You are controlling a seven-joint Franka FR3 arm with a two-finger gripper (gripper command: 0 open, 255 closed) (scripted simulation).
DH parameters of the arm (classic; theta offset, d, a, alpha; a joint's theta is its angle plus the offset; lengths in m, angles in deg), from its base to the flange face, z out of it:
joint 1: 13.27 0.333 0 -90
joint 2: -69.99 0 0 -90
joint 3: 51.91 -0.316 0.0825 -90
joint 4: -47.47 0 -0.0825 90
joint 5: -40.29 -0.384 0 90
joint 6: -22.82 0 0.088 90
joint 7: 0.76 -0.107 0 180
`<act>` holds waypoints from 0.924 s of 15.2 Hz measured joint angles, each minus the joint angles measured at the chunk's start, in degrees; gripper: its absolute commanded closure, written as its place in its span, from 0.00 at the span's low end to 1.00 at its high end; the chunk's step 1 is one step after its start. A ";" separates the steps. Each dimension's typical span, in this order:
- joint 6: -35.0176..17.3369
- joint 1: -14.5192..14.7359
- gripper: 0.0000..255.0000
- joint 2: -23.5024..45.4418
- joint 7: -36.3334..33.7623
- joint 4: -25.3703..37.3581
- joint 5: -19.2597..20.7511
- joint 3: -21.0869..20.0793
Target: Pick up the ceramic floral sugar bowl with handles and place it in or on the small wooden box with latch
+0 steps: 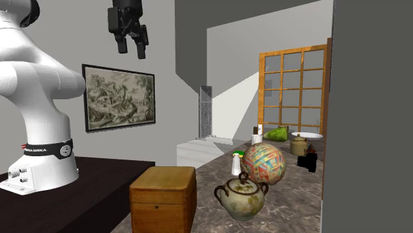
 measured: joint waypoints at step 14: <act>-22.45 2.05 0.00 21.81 -3.45 -0.78 -1.45 -4.36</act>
